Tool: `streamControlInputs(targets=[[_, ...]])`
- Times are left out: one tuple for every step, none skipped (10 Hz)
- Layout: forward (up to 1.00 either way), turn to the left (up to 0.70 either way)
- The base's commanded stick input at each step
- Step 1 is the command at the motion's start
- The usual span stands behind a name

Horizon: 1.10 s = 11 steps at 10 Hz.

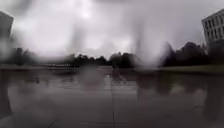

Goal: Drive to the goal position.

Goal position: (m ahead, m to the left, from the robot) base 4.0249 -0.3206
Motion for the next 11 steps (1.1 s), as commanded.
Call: streamControlInputs(targets=[[0.7, 0.0], [0.7, 0.0], [0.7, 0.0], [0.7, 0.0], [0.7, 0.0], [0.7, 0.0], [0.7, 0.0], [0.7, 0.0], [0.7, 0.0], [0.7, 0.0], [0.7, 0.0]])
